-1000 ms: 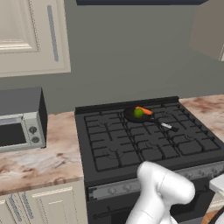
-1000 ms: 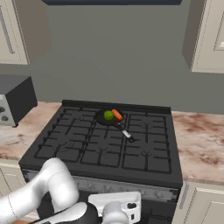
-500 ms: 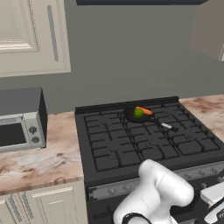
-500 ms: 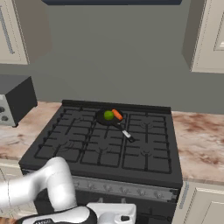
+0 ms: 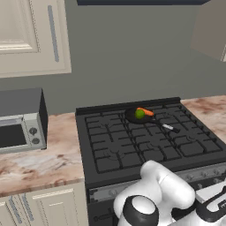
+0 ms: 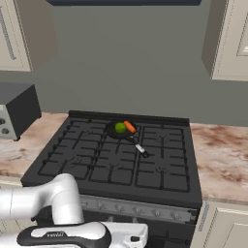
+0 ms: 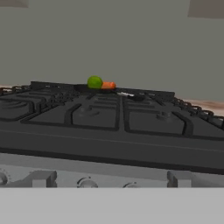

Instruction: Put the carrot and lime in the pan. Then turn on the rear center burner and set the heat to medium.

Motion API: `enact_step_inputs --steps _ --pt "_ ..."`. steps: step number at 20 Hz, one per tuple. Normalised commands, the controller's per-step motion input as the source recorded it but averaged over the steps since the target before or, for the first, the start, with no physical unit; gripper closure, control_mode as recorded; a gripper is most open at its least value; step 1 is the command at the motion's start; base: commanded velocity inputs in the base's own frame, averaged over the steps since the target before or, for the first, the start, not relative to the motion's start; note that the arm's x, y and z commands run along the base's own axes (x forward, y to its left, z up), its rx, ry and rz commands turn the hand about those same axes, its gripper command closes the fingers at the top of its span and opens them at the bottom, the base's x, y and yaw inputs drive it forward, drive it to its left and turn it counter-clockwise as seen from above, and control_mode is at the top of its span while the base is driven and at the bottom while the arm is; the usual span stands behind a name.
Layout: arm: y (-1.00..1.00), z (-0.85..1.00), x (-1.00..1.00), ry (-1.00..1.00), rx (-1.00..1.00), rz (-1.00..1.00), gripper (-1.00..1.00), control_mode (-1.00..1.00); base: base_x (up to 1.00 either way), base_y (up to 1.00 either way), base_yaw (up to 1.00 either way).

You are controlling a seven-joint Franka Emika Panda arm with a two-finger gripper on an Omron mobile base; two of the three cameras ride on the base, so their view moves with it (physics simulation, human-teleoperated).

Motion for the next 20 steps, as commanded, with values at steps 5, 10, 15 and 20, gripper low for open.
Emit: enact_step_inputs --steps 5,10,15,20 --pt "-0.10 -0.05 0.07 0.00 0.00 0.02 -1.00 -1.00 0.00 0.00 0.00" --pt "-0.03 -0.11 0.00 0.00 0.00 0.03 -1.00 -1.00 0.00 0.00 0.00" --pt "0.00 -0.24 0.00 -0.03 0.00 0.03 -1.00 -1.00 0.00 0.00 0.00" --pt "-0.08 -0.05 0.05 -0.04 0.00 0.01 -1.00 -1.00 0.00 0.00 0.00"
